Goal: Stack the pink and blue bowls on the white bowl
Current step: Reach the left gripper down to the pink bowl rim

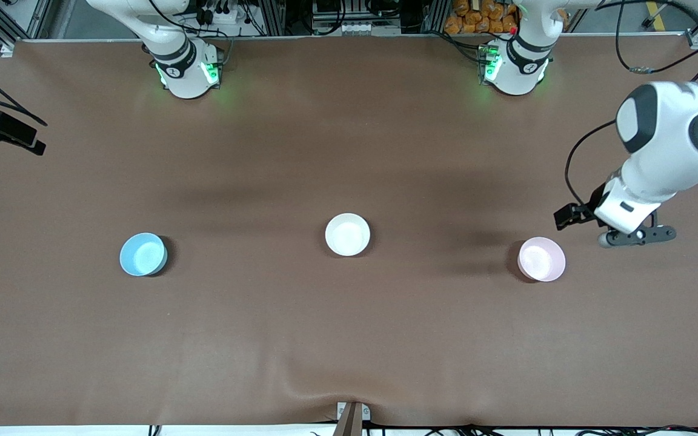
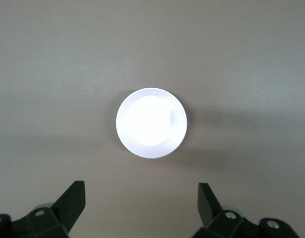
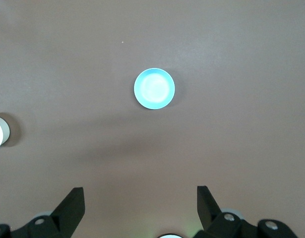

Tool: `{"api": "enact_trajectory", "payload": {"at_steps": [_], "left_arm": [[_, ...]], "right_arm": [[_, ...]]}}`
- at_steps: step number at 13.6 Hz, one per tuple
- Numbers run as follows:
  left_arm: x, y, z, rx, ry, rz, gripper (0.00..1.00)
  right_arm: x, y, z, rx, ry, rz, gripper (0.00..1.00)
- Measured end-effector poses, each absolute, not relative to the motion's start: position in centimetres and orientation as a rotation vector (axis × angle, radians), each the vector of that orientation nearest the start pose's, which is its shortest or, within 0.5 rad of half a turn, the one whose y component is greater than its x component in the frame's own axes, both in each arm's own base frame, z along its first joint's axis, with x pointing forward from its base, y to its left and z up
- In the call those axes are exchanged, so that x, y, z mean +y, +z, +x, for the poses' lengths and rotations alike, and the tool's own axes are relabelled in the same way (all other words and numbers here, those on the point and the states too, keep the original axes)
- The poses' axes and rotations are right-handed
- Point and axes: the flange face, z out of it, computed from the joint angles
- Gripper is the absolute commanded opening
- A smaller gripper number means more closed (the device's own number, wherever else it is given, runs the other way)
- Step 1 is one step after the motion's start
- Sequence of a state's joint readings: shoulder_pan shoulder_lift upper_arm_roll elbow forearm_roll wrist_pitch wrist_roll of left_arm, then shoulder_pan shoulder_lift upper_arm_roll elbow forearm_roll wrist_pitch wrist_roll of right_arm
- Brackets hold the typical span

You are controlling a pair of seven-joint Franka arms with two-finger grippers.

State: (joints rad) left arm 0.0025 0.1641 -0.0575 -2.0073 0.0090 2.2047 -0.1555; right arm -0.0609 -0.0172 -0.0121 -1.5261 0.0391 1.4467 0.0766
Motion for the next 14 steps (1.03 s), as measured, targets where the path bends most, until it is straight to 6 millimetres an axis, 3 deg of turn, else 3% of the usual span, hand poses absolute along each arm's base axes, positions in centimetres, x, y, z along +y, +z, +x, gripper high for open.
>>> {"api": "enact_trajectory", "payload": {"at_steps": [5,12,14], "left_arm": [[-0.5,31.5,60.0,-0.221,-0.024,-3.144,0.88],[0.9,25.5,60.7,-0.250,-0.034,-3.143,0.76],[1.1,24.3,60.7,-0.256,-0.026,-3.143,0.71]], "right_arm": [[-4.8,63.6,53.9,0.263,0.121,-3.090,1.00],[-5.1,62.7,54.2,0.270,0.163,-3.087,1.00],[-5.3,60.8,55.1,0.275,0.213,-3.083,1.00]]}}
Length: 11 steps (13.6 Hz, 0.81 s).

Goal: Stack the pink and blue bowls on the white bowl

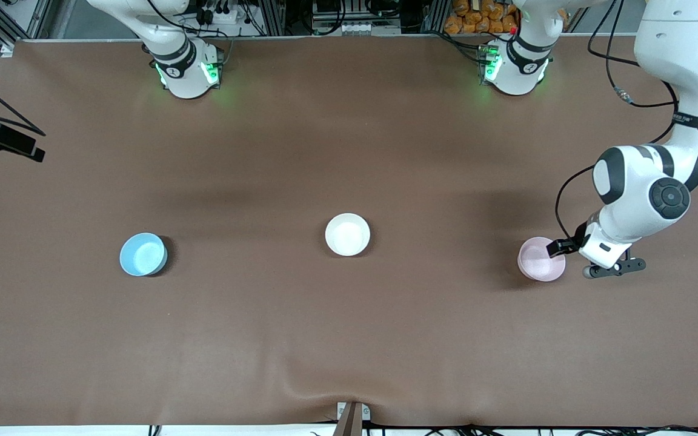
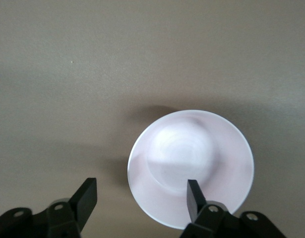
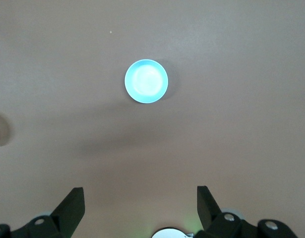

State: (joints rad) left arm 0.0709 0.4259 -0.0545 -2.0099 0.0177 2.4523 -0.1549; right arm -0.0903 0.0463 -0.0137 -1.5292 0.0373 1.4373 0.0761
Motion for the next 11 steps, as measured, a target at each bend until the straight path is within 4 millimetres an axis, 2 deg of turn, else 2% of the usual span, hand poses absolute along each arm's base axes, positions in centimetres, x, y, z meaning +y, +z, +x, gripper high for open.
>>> {"api": "enact_trajectory", "payload": {"at_steps": [3,7,9,11], "left_arm": [[1.2,23.2,60.6,-0.259,-0.004,-3.143,0.64],[1.8,22.0,60.5,-0.274,0.007,-3.142,0.59],[2.2,21.6,60.5,-0.284,0.014,-3.141,0.49],[2.2,21.4,60.4,-0.285,0.019,-3.141,0.32]], "right_arm": [[-6.3,56.2,57.5,0.298,0.298,-3.074,1.00],[-6.7,51.4,59.1,0.306,0.432,-3.056,1.00],[-7.0,48.6,59.8,0.310,0.500,-3.044,1.00],[-7.9,45.6,60.9,0.332,0.540,-3.034,1.00]]}}
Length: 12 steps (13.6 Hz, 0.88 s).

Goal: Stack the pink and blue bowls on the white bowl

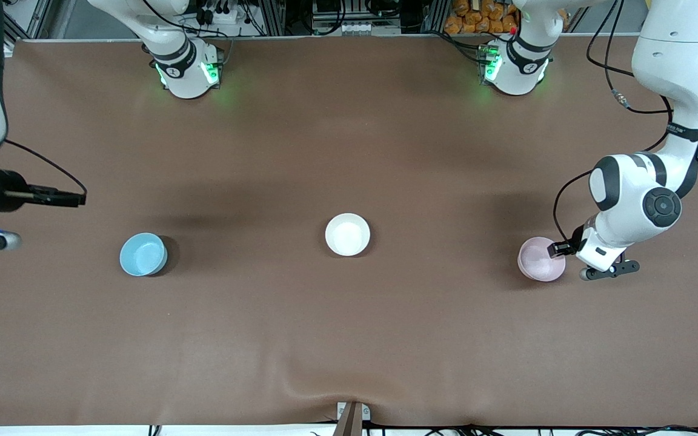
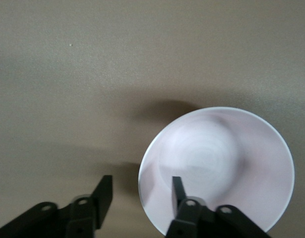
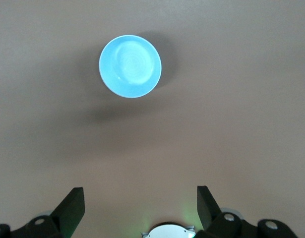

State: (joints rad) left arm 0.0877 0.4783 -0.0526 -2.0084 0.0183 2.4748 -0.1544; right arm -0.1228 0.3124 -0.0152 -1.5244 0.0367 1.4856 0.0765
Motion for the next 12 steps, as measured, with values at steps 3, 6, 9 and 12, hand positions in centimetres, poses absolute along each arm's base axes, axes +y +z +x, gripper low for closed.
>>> {"api": "enact_trajectory", "payload": {"at_steps": [3,6,9,12], "left_arm": [[2.2,21.1,60.4,-0.285,0.026,-3.141,0.00],[2.1,21.1,60.6,-0.283,0.019,-3.143,0.00],[2.0,21.6,60.9,-0.280,0.003,-3.144,0.00],[1.4,22.6,61.2,-0.266,-0.008,-3.150,0.00]], "right_arm": [[-10.4,41.5,62.4,0.385,0.549,-3.021,1.00],[-12.1,37.7,63.4,0.414,0.531,-3.018,1.00],[-11.8,35.7,63.4,0.407,0.556,-3.012,1.00],[-11.6,36.0,63.4,0.403,0.545,-3.013,1.00]]}}
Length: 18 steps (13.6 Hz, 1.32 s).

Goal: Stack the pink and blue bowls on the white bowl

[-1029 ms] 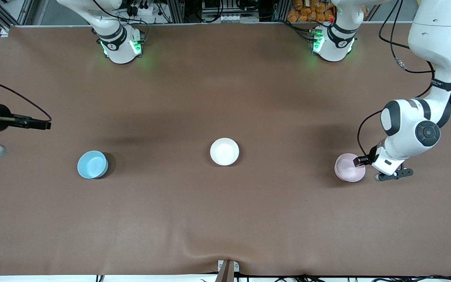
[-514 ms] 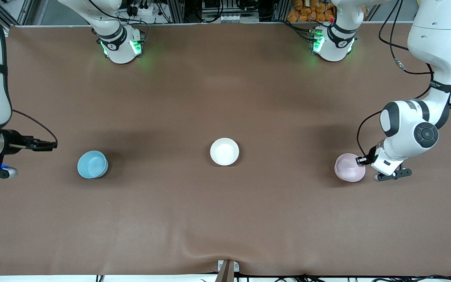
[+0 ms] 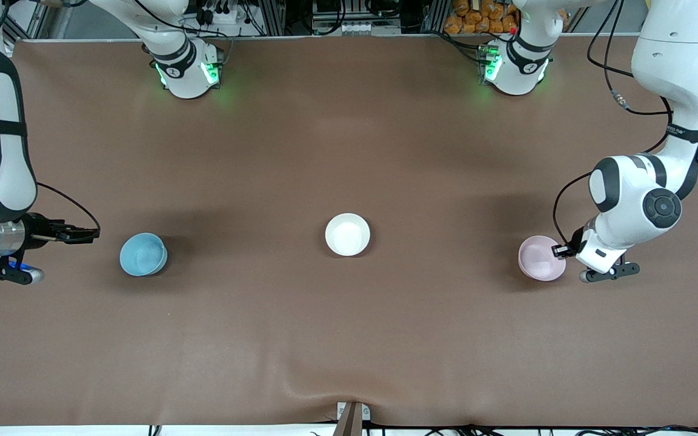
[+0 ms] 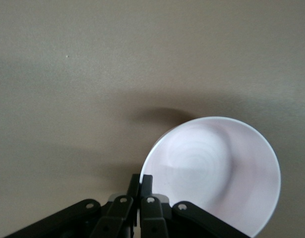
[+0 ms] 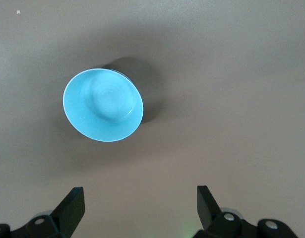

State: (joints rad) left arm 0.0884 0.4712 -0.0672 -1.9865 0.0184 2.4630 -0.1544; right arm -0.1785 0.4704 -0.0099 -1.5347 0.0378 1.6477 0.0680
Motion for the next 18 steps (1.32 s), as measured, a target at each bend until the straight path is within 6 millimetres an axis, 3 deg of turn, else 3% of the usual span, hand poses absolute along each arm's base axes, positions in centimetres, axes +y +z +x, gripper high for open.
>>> {"api": "enact_trajectory", "payload": {"at_steps": [2,5,8,10,12,18], "left_arm": [[-0.6,24.2,61.6,-0.233,0.022,-3.173,0.00],[-5.4,28.6,62.3,-0.219,0.075,-3.233,0.00],[-11.6,33.2,62.0,-0.268,0.132,-3.253,0.00],[-17.0,35.3,61.1,-0.305,0.167,-3.268,0.00],[-21.8,36.3,59.6,-0.306,0.189,-3.287,0.00],[-32.0,36.5,55.2,-0.242,0.171,-3.294,0.00]], "right_arm": [[-11.6,35.9,63.3,0.405,0.486,-3.025,1.00],[-11.1,35.0,62.1,0.406,0.368,-3.046,1.00],[-10.7,34.6,60.7,0.406,0.305,-3.056,1.00],[-10.6,34.6,60.2,0.407,0.253,-3.062,1.00],[-10.4,34.0,59.8,0.407,0.191,-3.070,1.00],[-9.9,30.2,58.1,0.408,0.140,-3.077,1.00]]}}
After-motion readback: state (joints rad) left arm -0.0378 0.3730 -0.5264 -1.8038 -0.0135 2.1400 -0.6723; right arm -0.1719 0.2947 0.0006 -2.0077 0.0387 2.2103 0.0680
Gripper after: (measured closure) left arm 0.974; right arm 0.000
